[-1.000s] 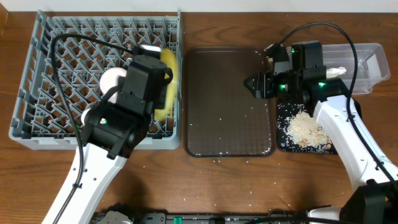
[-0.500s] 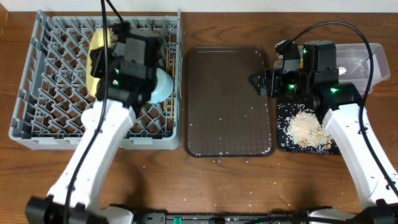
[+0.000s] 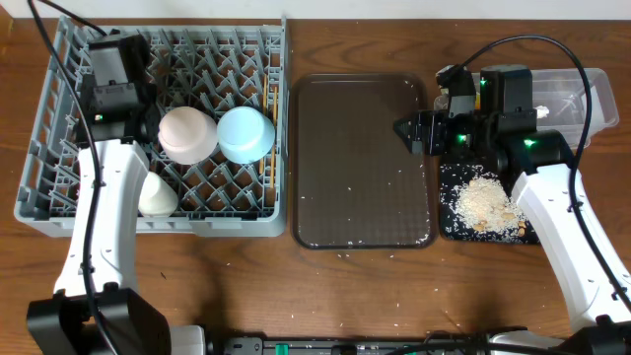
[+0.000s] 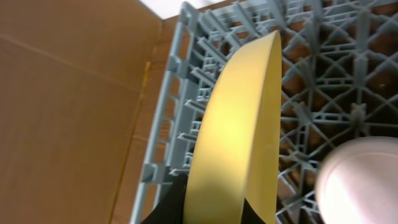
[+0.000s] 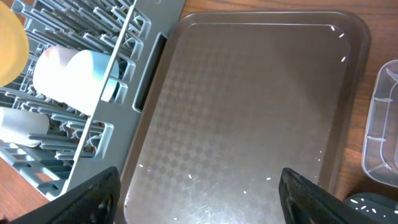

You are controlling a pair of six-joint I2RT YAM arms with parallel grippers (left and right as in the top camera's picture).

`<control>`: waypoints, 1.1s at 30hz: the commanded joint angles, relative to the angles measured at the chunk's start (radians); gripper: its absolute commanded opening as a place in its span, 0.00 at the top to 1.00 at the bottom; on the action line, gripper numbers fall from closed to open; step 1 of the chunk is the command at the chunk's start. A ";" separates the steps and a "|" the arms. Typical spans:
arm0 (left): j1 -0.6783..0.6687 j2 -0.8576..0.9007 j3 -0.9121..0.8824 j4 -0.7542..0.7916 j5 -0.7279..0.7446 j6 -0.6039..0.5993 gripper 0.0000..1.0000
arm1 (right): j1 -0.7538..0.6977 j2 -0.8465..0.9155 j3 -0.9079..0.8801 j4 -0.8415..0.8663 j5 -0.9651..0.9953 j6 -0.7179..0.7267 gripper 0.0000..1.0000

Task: Sort waste into correct bins and load items into the dishwasher
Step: 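Carry the yellow plate with the left gripper and stand it in the rack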

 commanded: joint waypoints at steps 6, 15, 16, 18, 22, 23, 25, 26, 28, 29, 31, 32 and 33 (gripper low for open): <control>-0.001 0.115 0.001 0.018 0.079 0.014 0.92 | -0.004 -0.007 0.004 -0.002 -0.002 0.010 0.20; -0.023 0.152 0.001 0.063 0.012 0.014 0.79 | -0.004 -0.007 0.004 -0.014 -0.002 0.010 0.19; -0.026 0.152 0.001 0.062 0.012 0.014 0.77 | -0.004 -0.007 0.004 -0.015 -0.002 0.010 0.19; -0.027 0.152 0.001 0.062 0.010 0.013 0.77 | -0.004 -0.007 0.003 -0.016 -0.002 0.010 0.19; -0.027 0.152 0.001 0.084 -0.174 -0.090 0.92 | -0.004 -0.007 0.004 -0.024 -0.002 0.010 0.19; -0.027 0.151 0.001 0.089 -0.184 -0.089 0.92 | -0.004 -0.007 0.004 -0.024 -0.002 0.010 0.19; -0.027 0.150 0.001 0.100 -0.180 -0.089 0.93 | -0.004 -0.007 0.004 -0.024 -0.002 0.010 0.19; -0.028 0.150 0.001 0.105 -0.171 -0.089 0.93 | -0.004 -0.007 0.004 -0.024 -0.002 0.010 0.19; -0.027 0.150 0.001 0.103 -0.141 -0.089 0.92 | -0.004 -0.007 0.004 -0.024 -0.002 0.010 0.19; -0.027 0.150 0.001 0.104 -0.117 -0.089 0.93 | -0.004 -0.007 0.004 -0.024 -0.002 0.010 0.19; -0.027 0.151 0.001 0.104 -0.069 -0.073 0.92 | -0.004 -0.007 0.004 -0.024 -0.002 0.010 0.19; -0.026 0.152 0.001 0.104 -0.026 -0.045 0.92 | -0.004 -0.007 0.004 -0.023 -0.002 0.010 0.19; -0.025 0.153 0.001 0.104 0.005 -0.017 0.92 | -0.004 -0.007 0.004 -0.023 -0.002 0.010 0.19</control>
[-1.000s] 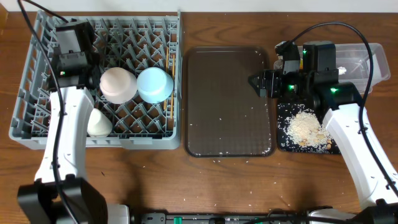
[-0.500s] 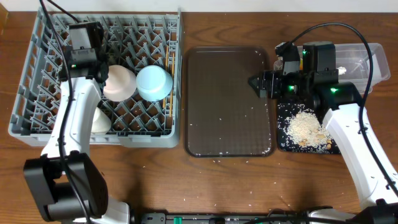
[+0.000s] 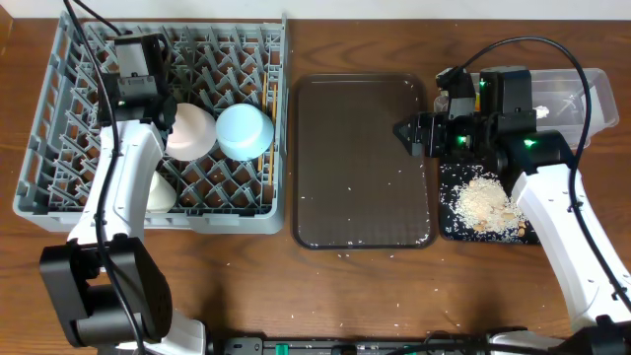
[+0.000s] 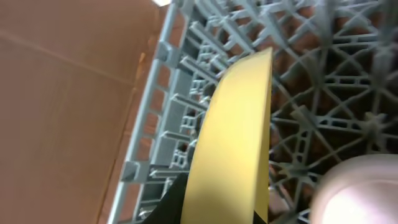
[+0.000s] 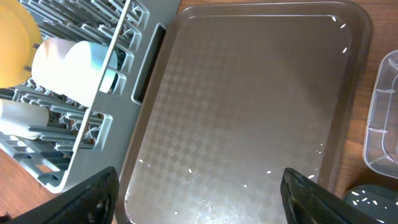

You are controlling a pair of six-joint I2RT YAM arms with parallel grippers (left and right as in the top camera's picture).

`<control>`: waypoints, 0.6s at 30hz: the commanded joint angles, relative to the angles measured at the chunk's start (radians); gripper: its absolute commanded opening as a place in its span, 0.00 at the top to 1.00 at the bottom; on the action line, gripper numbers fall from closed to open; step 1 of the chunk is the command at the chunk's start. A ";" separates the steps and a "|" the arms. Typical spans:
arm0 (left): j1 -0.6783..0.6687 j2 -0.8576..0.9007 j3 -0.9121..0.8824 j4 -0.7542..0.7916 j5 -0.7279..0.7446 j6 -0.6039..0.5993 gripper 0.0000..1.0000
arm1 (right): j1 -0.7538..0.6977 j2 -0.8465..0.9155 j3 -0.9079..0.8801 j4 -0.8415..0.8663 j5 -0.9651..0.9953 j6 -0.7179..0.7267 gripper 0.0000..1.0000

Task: Sort waste into correct bins and load items into the dishwasher
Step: 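Carry the yellow plate with the left gripper and stand it in the rack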

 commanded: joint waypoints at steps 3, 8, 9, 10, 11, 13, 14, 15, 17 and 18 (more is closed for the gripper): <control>0.003 0.019 0.001 0.008 0.144 0.106 0.92 | -0.003 -0.007 0.004 -0.001 -0.002 0.011 0.19; 0.003 0.040 0.001 0.016 0.143 0.163 0.92 | -0.003 -0.007 0.003 -0.001 -0.002 0.011 0.19; 0.003 0.045 0.001 0.023 0.142 0.165 0.91 | -0.003 -0.007 0.004 -0.002 -0.002 0.011 0.19; 0.003 0.046 0.001 0.027 0.143 0.165 0.90 | -0.003 -0.007 0.004 -0.002 -0.002 0.011 0.19; 0.003 0.049 0.001 0.034 0.143 0.165 0.89 | -0.003 -0.007 0.004 -0.004 -0.002 0.011 0.19; 0.003 0.053 0.001 0.044 0.143 0.174 0.85 | -0.003 -0.007 0.004 -0.004 -0.002 0.011 0.19; 0.003 0.055 0.001 0.044 0.143 0.181 0.84 | -0.003 -0.007 0.004 -0.004 -0.002 0.011 0.19; 0.003 0.056 0.001 0.043 0.143 0.192 0.76 | -0.003 -0.007 0.004 -0.004 -0.002 0.011 0.19; 0.002 0.056 0.001 0.044 0.143 0.199 0.47 | -0.003 -0.007 0.004 -0.004 -0.002 0.011 0.19; 0.002 0.054 0.001 0.044 0.143 0.198 0.36 | -0.003 -0.007 0.004 -0.005 -0.002 0.011 0.19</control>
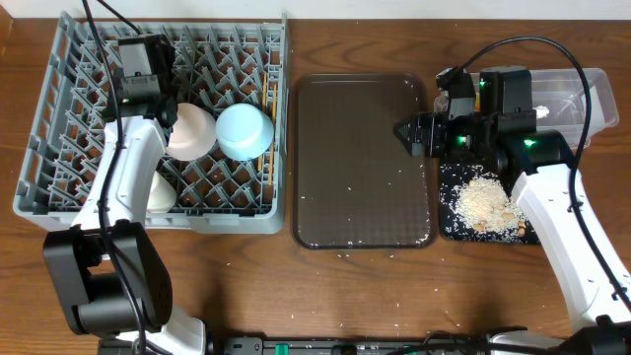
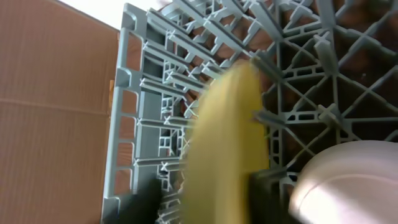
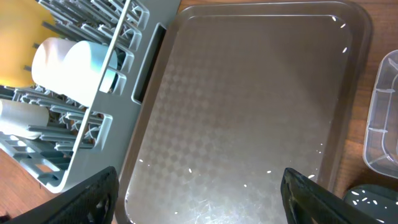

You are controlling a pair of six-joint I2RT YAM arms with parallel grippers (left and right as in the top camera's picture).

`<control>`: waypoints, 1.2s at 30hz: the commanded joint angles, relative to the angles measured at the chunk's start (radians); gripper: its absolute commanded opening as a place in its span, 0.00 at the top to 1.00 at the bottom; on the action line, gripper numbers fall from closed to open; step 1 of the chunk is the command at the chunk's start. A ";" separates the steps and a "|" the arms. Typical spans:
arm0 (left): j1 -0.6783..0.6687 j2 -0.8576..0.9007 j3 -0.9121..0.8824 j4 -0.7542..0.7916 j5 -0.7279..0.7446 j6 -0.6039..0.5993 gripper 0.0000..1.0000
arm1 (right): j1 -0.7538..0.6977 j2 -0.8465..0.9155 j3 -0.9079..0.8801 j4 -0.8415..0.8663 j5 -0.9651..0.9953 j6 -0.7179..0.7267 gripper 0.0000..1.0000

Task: Sort waste into correct bins and load items into the dishwasher
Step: 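Carry the yellow plate with the left gripper and stand it in the rack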

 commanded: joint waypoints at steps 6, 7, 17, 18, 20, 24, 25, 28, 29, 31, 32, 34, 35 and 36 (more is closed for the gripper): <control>-0.011 -0.029 0.001 -0.001 0.016 -0.075 0.20 | -0.004 -0.007 0.004 -0.008 -0.002 0.010 0.19; -0.013 -0.037 0.001 -0.002 0.018 -0.096 0.19 | -0.004 -0.007 0.004 -0.008 -0.002 0.010 0.19; -0.030 -0.187 0.001 -0.135 0.306 -0.187 0.30 | -0.004 -0.007 0.004 -0.007 -0.002 0.010 0.19; -0.037 -0.197 0.001 -0.150 0.306 -0.192 0.33 | -0.004 -0.007 0.004 -0.007 -0.002 0.010 0.19; -0.055 -0.223 0.001 -0.185 0.306 -0.230 0.42 | -0.004 -0.007 0.004 -0.008 -0.002 0.010 0.20; -0.089 -0.291 0.001 -0.245 0.306 -0.383 0.68 | -0.004 -0.007 0.004 -0.019 -0.002 0.010 0.20; -0.094 -0.310 0.001 -0.265 0.307 -0.420 0.73 | -0.004 -0.007 0.004 -0.023 -0.002 0.010 0.20; -0.107 -0.396 0.001 -0.340 0.382 -0.511 0.74 | -0.004 -0.008 0.004 -0.024 -0.002 0.010 0.20; -0.107 -0.430 0.001 -0.359 0.426 -0.519 0.74 | -0.004 -0.011 0.004 -0.021 -0.002 0.010 0.20; -0.107 -0.506 0.001 -0.398 0.516 -0.519 0.74 | -0.004 -0.030 0.004 -0.010 -0.002 0.005 0.19; -0.107 -0.533 0.001 -0.410 0.542 -0.523 0.74 | -0.004 -0.043 0.005 -0.006 -0.002 0.004 0.18; -0.107 -0.634 0.001 -0.452 0.616 -0.567 0.70 | -0.004 -0.103 0.005 0.006 -0.002 -0.024 0.16; -0.107 -0.667 0.001 -0.467 0.633 -0.567 0.70 | -0.004 -0.127 0.005 0.010 -0.001 -0.035 0.15; -0.107 -0.700 0.001 -0.482 0.639 -0.567 0.67 | -0.004 -0.154 0.005 0.013 -0.002 -0.047 0.13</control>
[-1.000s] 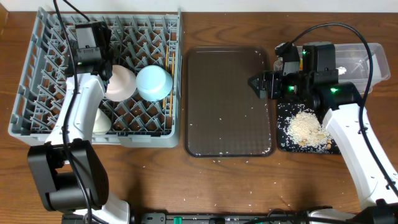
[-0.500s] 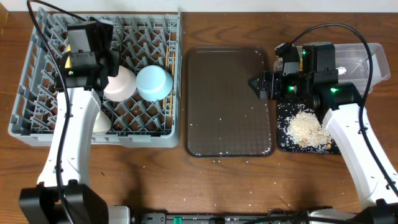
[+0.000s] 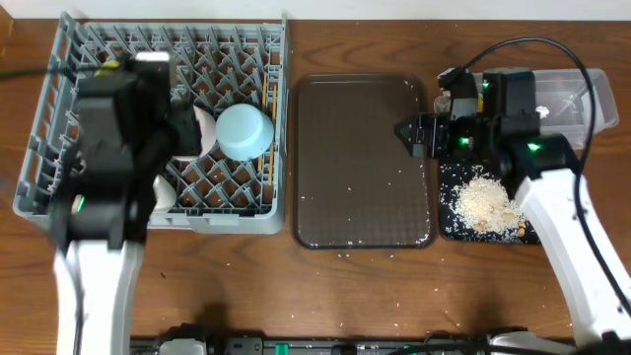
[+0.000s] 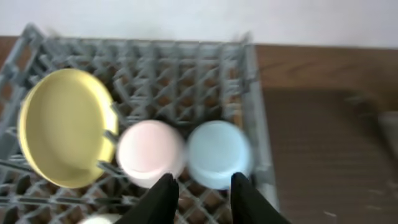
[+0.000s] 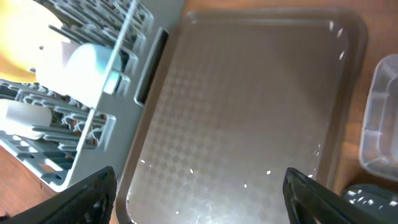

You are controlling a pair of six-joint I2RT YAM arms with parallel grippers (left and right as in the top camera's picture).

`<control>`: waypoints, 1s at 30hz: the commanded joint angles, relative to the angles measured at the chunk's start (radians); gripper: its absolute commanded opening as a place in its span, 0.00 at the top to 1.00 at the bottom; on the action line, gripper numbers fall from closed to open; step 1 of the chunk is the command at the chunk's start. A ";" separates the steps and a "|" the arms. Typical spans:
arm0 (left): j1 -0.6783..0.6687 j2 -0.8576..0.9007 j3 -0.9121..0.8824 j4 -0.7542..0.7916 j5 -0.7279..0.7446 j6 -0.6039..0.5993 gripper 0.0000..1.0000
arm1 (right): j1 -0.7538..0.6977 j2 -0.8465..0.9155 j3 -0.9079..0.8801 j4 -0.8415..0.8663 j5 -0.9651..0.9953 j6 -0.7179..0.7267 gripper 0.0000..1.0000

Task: Sort waste into correct bins and load items into the dishwasher
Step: 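Carry the yellow plate with the left gripper and stand it in the rack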

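Observation:
A yellow plate (image 4: 62,127) stands on edge among the tines at the left of the grey dish rack (image 4: 249,81). Beside it sit an upturned pink cup (image 4: 151,152) and a blue cup (image 4: 219,152). My left gripper (image 4: 202,193) hovers high above them, open, nothing between its fingers. In the overhead view the blurred left arm (image 3: 118,128) covers the plate and most of the pink cup; the blue cup (image 3: 245,131) shows. My right gripper (image 5: 202,193) is wide open above the brown tray (image 5: 249,106), holding nothing.
A white cup (image 4: 93,219) lies low in the rack. Right of the brown tray (image 3: 362,163) is a black bin (image 3: 449,227) holding food scraps, with a clear plastic container (image 3: 572,94) behind it. Crumbs dot the tray and the table's front.
My left gripper has let go of the yellow plate, which now stands in the rack. The gripper is open and much higher above the rack. The right arm has not moved.
My left gripper held the yellow plate on edge over the rack's left side. Then the plate was lower, over the tines, then down among them. Now it stands there alone and the gripper is open above. The right gripper stayed open over the tray throughout.

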 commanded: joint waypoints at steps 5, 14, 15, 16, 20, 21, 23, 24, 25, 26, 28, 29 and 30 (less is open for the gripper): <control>0.000 -0.238 0.001 -0.117 0.129 -0.060 0.26 | -0.004 -0.228 0.007 0.014 0.010 -0.055 0.01; 0.000 -0.307 0.001 -0.243 0.129 -0.060 0.10 | -0.004 -0.264 0.007 -0.015 0.010 -0.055 0.01; 0.000 -0.306 0.001 -0.246 0.129 -0.060 0.10 | -0.004 -0.264 0.007 -0.021 0.010 -0.055 0.01; 0.000 -0.306 0.001 -0.248 0.129 -0.060 0.10 | -0.004 -0.264 0.006 -0.031 0.010 -0.055 0.01; 0.000 -0.306 0.001 -0.248 0.129 -0.060 0.09 | -0.004 -0.264 0.006 -0.070 0.010 -0.054 0.01; 0.000 -0.306 0.001 -0.248 0.129 -0.060 0.09 | -0.004 -0.264 0.006 -0.079 0.010 -0.055 0.01; 0.000 -0.306 0.001 -0.248 0.129 -0.060 0.09 | -0.004 -0.264 0.006 -0.095 0.010 -0.054 0.01; 0.000 -0.306 0.001 -0.248 0.129 -0.060 0.09 | -0.004 -0.264 0.006 -0.100 0.010 -0.055 0.01; 0.000 -0.306 0.001 -0.248 0.129 -0.060 0.09 | -0.004 -0.264 0.006 -0.103 0.010 -0.055 0.01; 0.000 -0.306 0.001 -0.248 0.129 -0.060 0.09 | -0.004 -0.264 0.006 -0.108 0.010 -0.055 0.01; -0.001 -0.311 -0.001 -0.249 0.125 -0.060 0.08 | -0.004 -0.264 0.006 -0.116 0.010 -0.055 0.01; -0.001 -0.317 -0.001 -0.249 0.125 -0.059 0.02 | -0.004 -0.264 0.006 -0.121 0.010 -0.054 0.01; -0.001 -0.321 -0.001 -0.247 0.116 -0.055 0.01 | -0.004 -0.264 0.006 -0.124 0.010 -0.055 0.01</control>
